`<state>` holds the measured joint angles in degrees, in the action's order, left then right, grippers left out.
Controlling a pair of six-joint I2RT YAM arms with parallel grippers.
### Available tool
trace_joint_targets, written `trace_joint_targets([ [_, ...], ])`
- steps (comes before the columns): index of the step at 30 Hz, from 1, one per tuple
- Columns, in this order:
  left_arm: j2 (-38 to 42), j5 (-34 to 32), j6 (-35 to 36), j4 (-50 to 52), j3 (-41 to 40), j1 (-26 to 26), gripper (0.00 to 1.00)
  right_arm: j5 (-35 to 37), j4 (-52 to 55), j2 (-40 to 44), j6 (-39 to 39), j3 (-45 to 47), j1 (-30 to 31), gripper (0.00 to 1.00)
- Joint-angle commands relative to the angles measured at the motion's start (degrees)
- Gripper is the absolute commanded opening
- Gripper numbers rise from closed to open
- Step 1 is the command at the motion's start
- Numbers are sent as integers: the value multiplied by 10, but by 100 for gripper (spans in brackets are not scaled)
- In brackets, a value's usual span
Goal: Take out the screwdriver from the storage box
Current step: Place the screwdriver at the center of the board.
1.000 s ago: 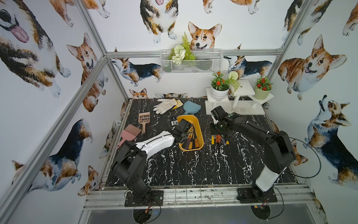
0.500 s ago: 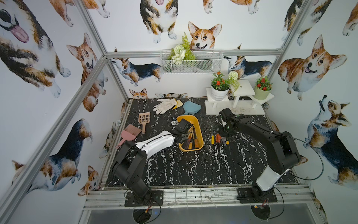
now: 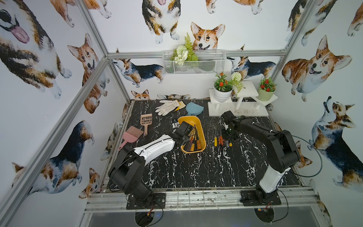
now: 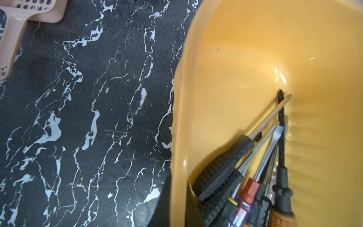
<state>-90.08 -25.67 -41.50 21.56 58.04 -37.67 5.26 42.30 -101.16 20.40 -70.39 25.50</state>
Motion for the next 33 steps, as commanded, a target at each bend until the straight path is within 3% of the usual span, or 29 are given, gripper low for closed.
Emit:
trace_joint_targets([
  [1,4,-12,-4,-43,1,1,0,-7,10,-4,-5,-6,1,35],
  [16,-3,-10,-14,-45,-3,0,0,-78,-20,68,-13,-29,18,38],
  [26,-4,-11,-20,-45,-5,0,0,-134,-63,67,17,-62,104,40],
  [33,-4,-17,-23,-42,-5,-2,0,-172,-32,-3,1,-114,163,43],
])
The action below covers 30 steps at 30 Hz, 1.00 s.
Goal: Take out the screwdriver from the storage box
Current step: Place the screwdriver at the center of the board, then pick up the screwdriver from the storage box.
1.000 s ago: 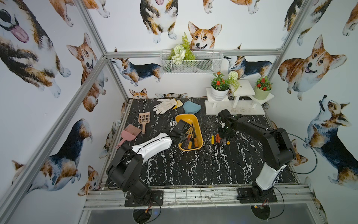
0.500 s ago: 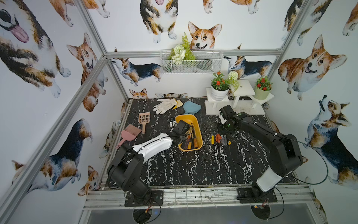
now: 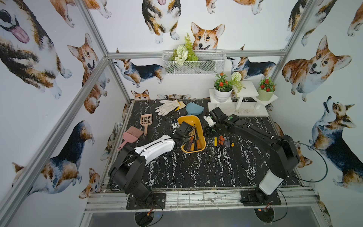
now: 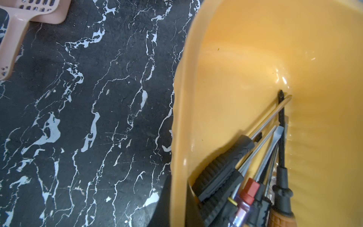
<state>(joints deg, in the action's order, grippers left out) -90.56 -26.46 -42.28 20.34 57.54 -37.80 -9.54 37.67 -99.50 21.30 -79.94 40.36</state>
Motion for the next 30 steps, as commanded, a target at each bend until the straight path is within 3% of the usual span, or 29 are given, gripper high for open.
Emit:
trace_joint_targets([
  [1,0,-9,-15,-29,1,-1,0,-27,24,-33,-12,-29,21,43],
  [8,0,-14,-16,-24,1,-2,0,-22,62,-95,-19,-67,51,45],
  [14,0,-16,-18,-24,0,-2,0,13,78,-132,2,-79,61,53],
  [22,7,-22,-19,-21,-5,-2,0,60,83,-159,28,-86,69,54],
  [30,6,-22,-20,-21,-3,-2,0,55,80,-200,36,-90,70,53],
])
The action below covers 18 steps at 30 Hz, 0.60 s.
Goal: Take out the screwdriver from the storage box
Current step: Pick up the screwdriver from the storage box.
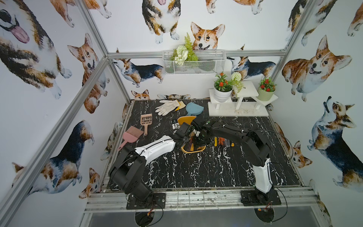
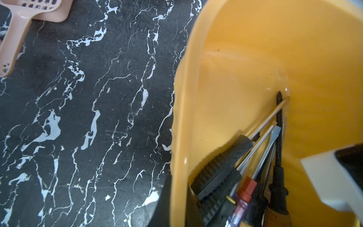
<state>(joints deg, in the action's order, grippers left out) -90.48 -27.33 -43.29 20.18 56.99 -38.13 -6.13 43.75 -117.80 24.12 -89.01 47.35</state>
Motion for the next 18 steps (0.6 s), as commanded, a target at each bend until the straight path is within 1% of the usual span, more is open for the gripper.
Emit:
trace_joint_targets([
  [1,6,-14,-10,-20,2,2,0,19,22,-21,7,-2,-1,53],
  [4,8,-15,-10,-17,0,2,0,20,23,-19,5,-4,-1,48],
  [10,7,-18,-13,-17,0,2,0,28,15,6,2,-2,0,25],
  [18,7,-23,-14,-12,0,2,0,31,-4,56,-3,4,-1,7],
])
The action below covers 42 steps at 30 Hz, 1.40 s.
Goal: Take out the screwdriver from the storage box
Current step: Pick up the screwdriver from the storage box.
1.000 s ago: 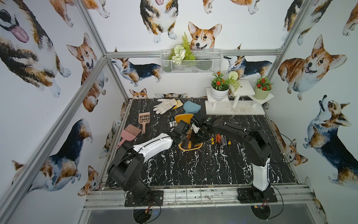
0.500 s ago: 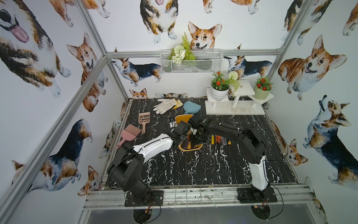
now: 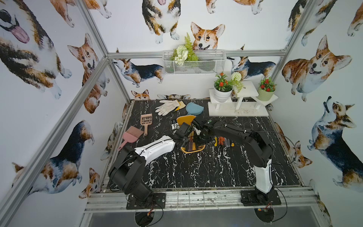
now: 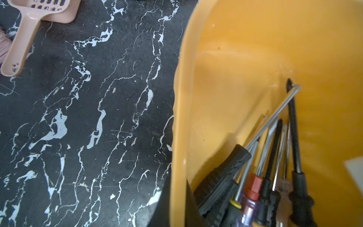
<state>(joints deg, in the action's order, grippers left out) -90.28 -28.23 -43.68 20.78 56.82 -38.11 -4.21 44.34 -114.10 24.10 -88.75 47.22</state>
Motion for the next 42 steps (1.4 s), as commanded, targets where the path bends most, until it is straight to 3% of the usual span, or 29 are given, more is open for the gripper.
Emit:
trace_joint_targets([
  [1,4,-14,-10,-17,2,1,0,10,-11,24,-4,2,1,5],
  [5,0,-13,-12,-12,5,1,0,2,-13,41,-9,1,1,0],
  [16,-3,-16,-12,-8,6,1,0,27,-33,127,-14,37,-17,0],
  [26,-4,-13,-13,-10,7,1,0,29,-17,198,-38,113,-125,0],
  [42,5,-13,-10,-11,4,1,0,49,42,177,-103,167,-238,0],
])
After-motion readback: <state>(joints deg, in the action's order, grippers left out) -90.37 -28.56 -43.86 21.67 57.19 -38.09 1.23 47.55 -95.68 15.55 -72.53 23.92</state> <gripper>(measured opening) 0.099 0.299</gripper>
